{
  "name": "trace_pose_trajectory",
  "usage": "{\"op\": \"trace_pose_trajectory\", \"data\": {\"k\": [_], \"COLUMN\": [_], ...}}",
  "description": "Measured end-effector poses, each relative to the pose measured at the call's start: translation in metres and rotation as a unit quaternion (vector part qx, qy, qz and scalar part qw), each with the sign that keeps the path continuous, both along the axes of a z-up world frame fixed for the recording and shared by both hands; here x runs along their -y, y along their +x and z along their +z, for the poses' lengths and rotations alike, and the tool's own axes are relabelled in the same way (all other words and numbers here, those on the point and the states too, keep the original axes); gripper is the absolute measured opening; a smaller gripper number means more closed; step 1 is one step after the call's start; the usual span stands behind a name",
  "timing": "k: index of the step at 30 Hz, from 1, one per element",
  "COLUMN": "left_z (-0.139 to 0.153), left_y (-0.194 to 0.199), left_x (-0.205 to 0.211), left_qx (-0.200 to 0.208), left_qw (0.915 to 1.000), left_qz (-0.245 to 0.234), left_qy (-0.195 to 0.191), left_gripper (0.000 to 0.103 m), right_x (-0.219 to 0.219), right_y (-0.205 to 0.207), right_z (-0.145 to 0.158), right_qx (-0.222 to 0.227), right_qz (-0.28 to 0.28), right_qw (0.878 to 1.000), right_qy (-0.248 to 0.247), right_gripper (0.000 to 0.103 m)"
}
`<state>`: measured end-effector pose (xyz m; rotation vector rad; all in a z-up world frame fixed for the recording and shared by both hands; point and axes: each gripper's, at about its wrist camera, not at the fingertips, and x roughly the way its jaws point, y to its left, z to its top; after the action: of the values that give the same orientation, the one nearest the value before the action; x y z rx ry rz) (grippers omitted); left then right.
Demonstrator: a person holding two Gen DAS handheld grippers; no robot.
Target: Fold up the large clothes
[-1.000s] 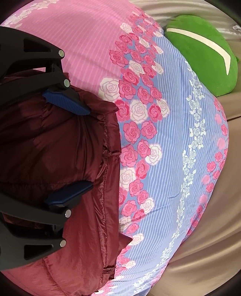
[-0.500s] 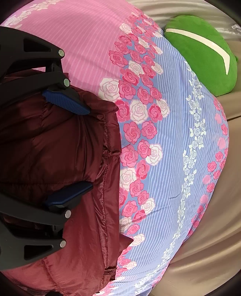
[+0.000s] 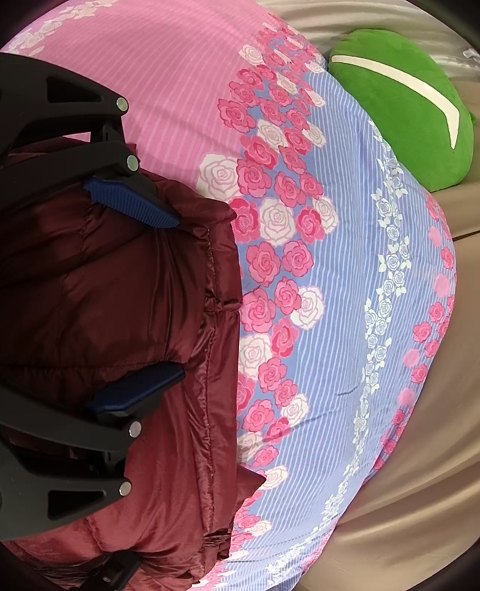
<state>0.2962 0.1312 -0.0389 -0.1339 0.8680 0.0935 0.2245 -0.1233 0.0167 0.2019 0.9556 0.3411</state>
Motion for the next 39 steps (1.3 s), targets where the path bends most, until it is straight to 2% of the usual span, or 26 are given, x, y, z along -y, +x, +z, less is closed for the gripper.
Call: {"op": "trace_pose_trajectory", "data": {"k": [3, 5, 8, 12, 14, 17, 20, 25, 27, 29, 31, 32, 35, 36, 37, 38, 39], "left_z": [0.001, 0.004, 0.017, 0.038, 0.035, 0.017, 0.003, 0.002, 0.002, 0.002, 0.002, 0.002, 0.006, 0.009, 0.015, 0.023, 0.031], "left_y": [-0.001, -0.007, -0.032, -0.076, -0.087, -0.097, -0.103, -0.105, -0.104, -0.103, -0.104, -0.104, -0.099, -0.099, -0.099, -0.100, -0.102], "left_x": [-0.001, -0.003, -0.014, -0.051, -0.066, -0.082, -0.083, -0.075, -0.072, -0.071, -0.067, -0.066, -0.055, -0.052, -0.046, -0.042, -0.037], "left_qx": [0.002, 0.001, 0.004, 0.019, 0.012, -0.021, -0.038, -0.030, -0.031, -0.032, -0.035, -0.036, -0.043, -0.042, -0.037, -0.030, -0.020], "left_qw": [1.0000, 0.9999, 0.9993, 0.9916, 0.9876, 0.9790, 0.9761, 0.9792, 0.9789, 0.9776, 0.9741, 0.9734, 0.9704, 0.9705, 0.9724, 0.9741, 0.9742], "left_qz": [0.001, 0.009, 0.012, 0.017, 0.025, 0.032, 0.037, 0.034, 0.030, 0.024, 0.012, 0.009, -0.017, -0.020, -0.026, -0.034, -0.042], "left_qy": [-0.004, -0.013, -0.036, -0.126, -0.154, -0.200, -0.211, -0.198, -0.200, -0.207, -0.223, -0.226, -0.237, -0.237, -0.229, -0.222, -0.221], "left_gripper": [0.075, 0.075, 0.076, 0.088, 0.088, 0.088, 0.088, 0.089, 0.090, 0.089, 0.087, 0.084, 0.050, 0.036, 0.026, 0.019, 0.015], "right_x": [-0.013, -0.013, -0.006, -0.001, -0.004, -0.007, -0.007, 0.007, 0.010, 0.011, 0.009, 0.009, 0.009, 0.009, 0.008, 0.008, 0.008], "right_y": [0.012, 0.016, 0.011, -0.005, -0.008, -0.003, -0.003, 0.017, 0.033, 0.043, 0.044, 0.042, 0.040, 0.040, 0.039, 0.038, 0.038], "right_z": [-0.012, -0.022, -0.017, -0.005, -0.007, -0.022, -0.019, 0.002, -0.003, -0.016, -0.026, -0.027, -0.028, -0.028, -0.028, -0.029, -0.029], "right_qx": [-0.013, -0.024, -0.023, -0.011, -0.010, -0.023, -0.026, -0.015, -0.032, -0.051, -0.049, -0.041, -0.034, -0.032, -0.028, -0.025, -0.023], "right_qz": [0.012, 0.014, 0.006, 0.011, 0.017, 0.016, 0.017, -0.002, -0.003, -0.004, 0.002, 0.004, 0.006, 0.007, 0.008, 0.008, 0.008], "right_qw": [1.000, 1.000, 1.000, 1.000, 1.000, 1.000, 0.999, 0.999, 0.999, 0.998, 0.998, 0.998, 0.999, 0.999, 0.999, 0.999, 0.999], "right_qy": [-0.018, -0.008, 0.006, 0.025, 0.017, 0.012, 0.011, 0.028, 0.036, 0.034, 0.037, 0.037, 0.035, 0.034, 0.033, 0.033, 0.033], "right_gripper": [0.017, 0.015, 0.015, 0.018, 0.018, 0.017, 0.018, 0.019, 0.019, 0.013, 0.012, 0.012, 0.012, 0.012, 0.012, 0.012, 0.012]}}
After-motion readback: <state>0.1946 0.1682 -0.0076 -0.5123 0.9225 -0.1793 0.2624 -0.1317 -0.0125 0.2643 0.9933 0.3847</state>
